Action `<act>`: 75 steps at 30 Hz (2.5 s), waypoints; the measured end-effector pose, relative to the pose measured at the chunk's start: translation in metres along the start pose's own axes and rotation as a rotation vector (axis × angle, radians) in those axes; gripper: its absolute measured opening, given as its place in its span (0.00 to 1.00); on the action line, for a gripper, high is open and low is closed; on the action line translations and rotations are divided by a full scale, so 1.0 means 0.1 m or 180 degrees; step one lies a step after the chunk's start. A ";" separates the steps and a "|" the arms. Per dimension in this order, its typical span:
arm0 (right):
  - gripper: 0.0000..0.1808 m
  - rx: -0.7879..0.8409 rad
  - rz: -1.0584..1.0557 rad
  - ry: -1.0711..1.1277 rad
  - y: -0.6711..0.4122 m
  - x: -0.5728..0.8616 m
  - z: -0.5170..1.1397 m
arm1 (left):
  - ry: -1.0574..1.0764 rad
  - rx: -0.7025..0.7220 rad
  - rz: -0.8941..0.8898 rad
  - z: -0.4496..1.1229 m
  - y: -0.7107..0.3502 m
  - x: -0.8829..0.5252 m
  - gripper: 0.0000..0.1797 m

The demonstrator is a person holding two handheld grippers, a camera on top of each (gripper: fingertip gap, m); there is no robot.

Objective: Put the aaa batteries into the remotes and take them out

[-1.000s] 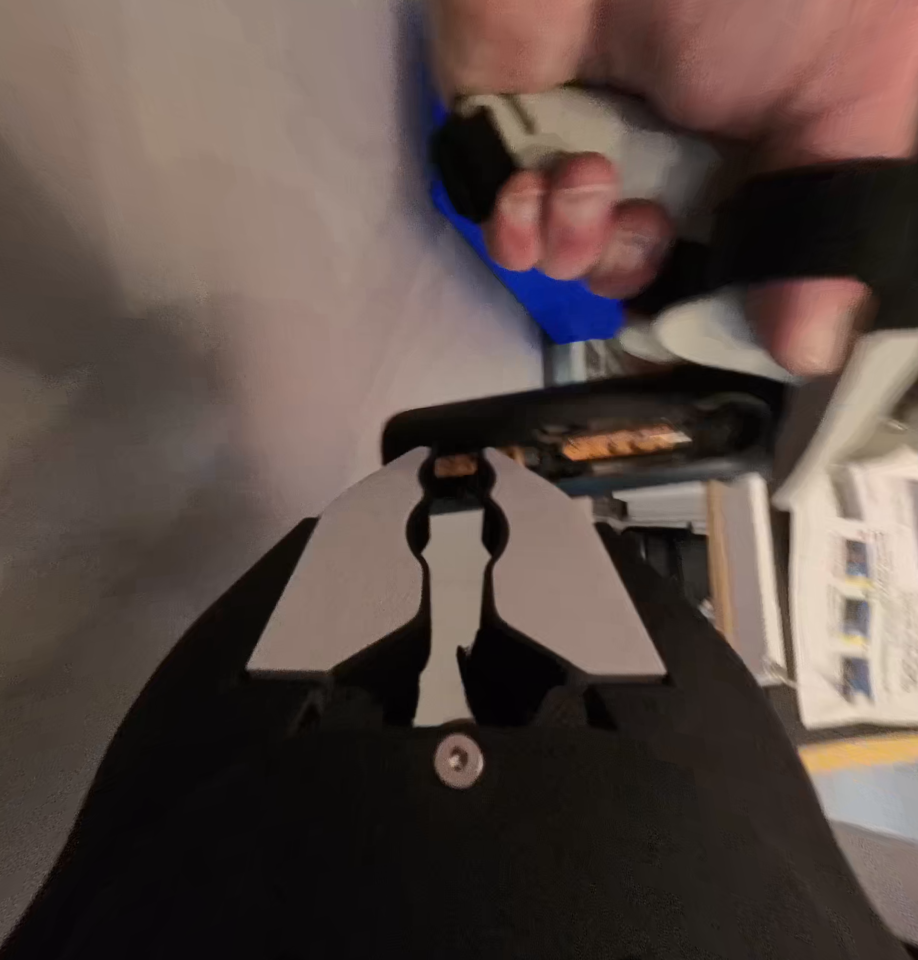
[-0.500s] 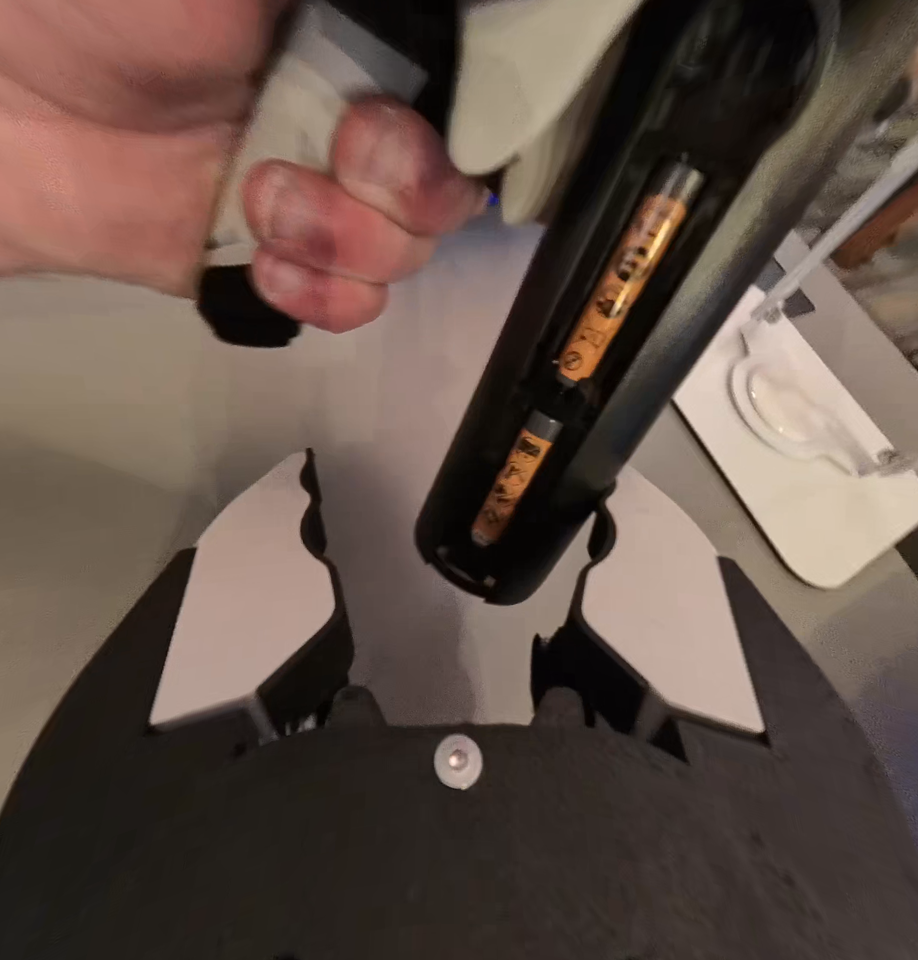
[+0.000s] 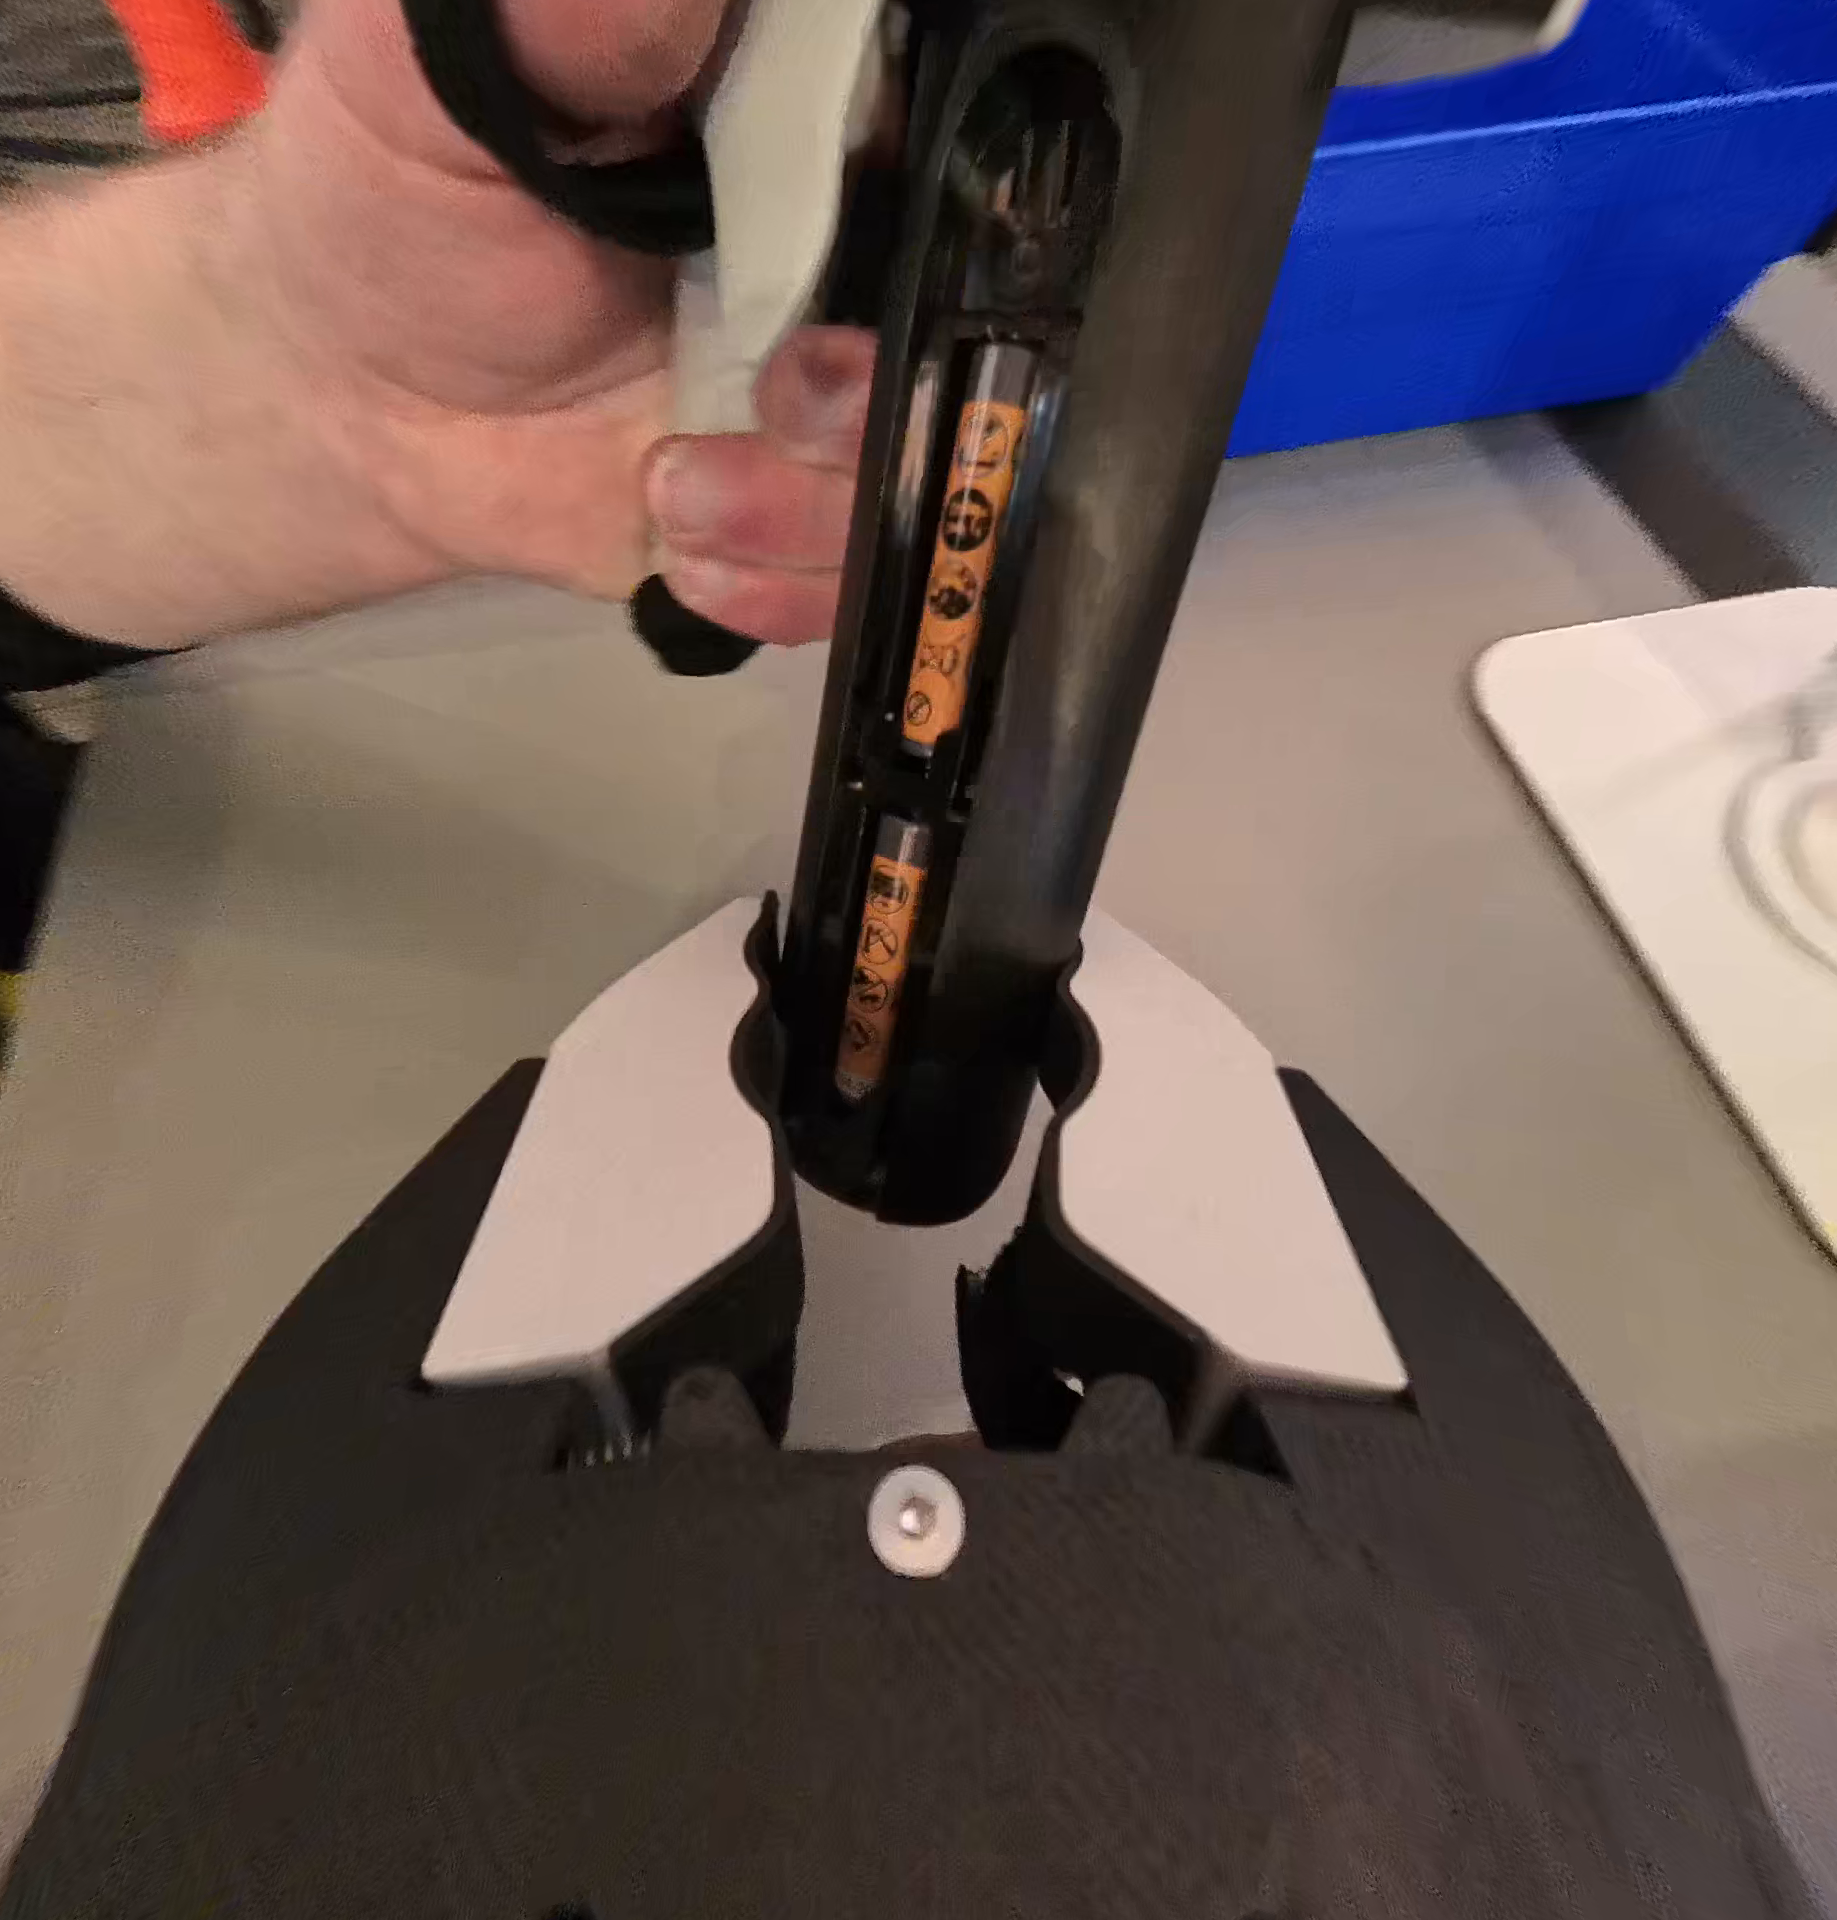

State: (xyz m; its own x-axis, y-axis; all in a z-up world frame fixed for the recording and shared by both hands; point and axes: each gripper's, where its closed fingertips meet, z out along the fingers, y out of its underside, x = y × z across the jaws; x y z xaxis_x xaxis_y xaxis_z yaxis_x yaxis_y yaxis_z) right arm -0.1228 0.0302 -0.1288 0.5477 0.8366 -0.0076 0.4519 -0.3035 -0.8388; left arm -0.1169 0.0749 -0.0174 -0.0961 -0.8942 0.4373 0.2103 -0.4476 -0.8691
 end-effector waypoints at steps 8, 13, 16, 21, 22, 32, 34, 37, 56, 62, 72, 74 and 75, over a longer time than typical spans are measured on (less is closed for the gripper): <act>0.25 -0.0388 -0.0271 -0.0485 0.13 -0.17 -0.06 | 0.0342 -0.0140 0.0143 -0.04 0.20 0.18 0.26; 0.25 -0.0520 -0.0362 -0.0419 0.15 -0.12 -0.10 | 0.0149 -0.0020 0.0069 -0.06 0.23 0.08 0.23; 0.25 -0.0477 -0.0348 -0.0412 0.14 -0.08 -0.11 | 0.0061 0.0143 -0.0056 -0.07 0.21 0.03 0.22; 0.36 -0.0269 -0.0242 -0.0006 0.08 0.09 -0.17 | -0.0119 0.0492 -0.0338 -0.15 0.16 -0.16 0.21; 0.38 -0.0175 -0.0225 0.0124 0.06 0.13 -0.21 | -0.0162 0.0571 -0.0366 -0.17 0.14 -0.20 0.21; 0.40 0.1152 0.1605 0.0485 0.04 0.30 -0.31 | -0.0139 0.1023 0.0009 -0.20 -0.09 -0.15 0.21; 0.38 0.1420 0.1818 0.0485 -0.02 0.34 -0.30 | -0.0177 0.1043 0.0215 -0.19 -0.12 -0.10 0.21; 0.36 0.1663 0.2033 0.0448 -0.11 0.38 -0.28 | -0.0304 0.1051 0.0490 -0.18 -0.14 -0.05 0.21; 0.32 0.2082 0.2242 0.0274 -0.26 0.44 -0.16 | -0.0494 0.1045 0.0961 -0.16 -0.17 0.06 0.21; 0.30 0.2105 0.2249 0.0153 -0.25 0.43 -0.15 | -0.0509 0.1017 0.1062 -0.15 -0.18 0.10 0.21; 0.29 0.2097 0.2212 0.0109 -0.25 0.42 -0.14 | -0.0516 0.1060 0.1030 -0.15 -0.19 0.13 0.20; 0.29 0.2073 0.2177 0.0107 -0.25 0.42 -0.14 | -0.0533 0.1060 0.1051 -0.15 -0.19 0.13 0.20; 0.29 0.2073 0.2180 0.0115 -0.26 0.42 -0.15 | -0.0541 0.1078 0.1026 -0.15 -0.19 0.13 0.20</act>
State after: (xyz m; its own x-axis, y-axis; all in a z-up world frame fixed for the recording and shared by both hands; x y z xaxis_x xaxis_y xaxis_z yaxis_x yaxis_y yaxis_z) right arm -0.1010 0.0662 -0.0993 0.5746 0.5529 -0.6034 -0.4522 -0.4000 -0.7972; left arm -0.1372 0.0719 0.0015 0.1798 -0.9600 0.2147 0.5102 -0.0956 -0.8547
